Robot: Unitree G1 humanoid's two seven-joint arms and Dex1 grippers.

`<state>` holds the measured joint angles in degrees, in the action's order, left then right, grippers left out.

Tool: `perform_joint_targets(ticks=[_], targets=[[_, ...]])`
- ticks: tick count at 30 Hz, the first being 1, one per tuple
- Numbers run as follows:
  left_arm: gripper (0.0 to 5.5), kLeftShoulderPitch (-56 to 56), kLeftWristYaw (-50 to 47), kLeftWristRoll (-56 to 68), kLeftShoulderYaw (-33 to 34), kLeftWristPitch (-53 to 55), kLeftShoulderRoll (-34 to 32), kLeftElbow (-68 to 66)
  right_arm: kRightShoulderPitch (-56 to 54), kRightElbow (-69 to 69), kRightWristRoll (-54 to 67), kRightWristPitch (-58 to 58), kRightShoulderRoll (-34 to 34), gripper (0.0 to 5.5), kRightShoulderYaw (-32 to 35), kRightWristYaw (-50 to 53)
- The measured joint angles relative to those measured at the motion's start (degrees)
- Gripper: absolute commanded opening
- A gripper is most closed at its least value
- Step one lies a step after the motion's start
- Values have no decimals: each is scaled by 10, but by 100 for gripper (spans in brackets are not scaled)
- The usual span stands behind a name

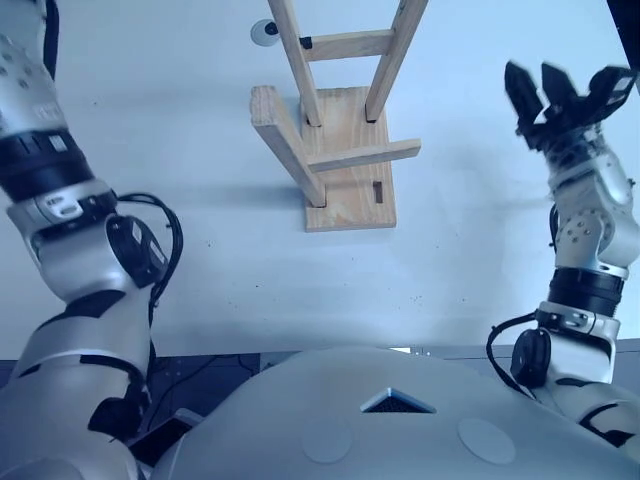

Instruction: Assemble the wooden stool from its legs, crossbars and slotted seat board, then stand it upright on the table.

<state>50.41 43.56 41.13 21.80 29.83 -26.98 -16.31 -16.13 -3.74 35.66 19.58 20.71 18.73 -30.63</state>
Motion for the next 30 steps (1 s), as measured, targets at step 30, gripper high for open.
perform_joint_targets(ticks=[30], targets=[[201, 44, 230, 75, -154, 169, 73, 25, -350, -7, 357, 306, -45, 225, -35, -77]])
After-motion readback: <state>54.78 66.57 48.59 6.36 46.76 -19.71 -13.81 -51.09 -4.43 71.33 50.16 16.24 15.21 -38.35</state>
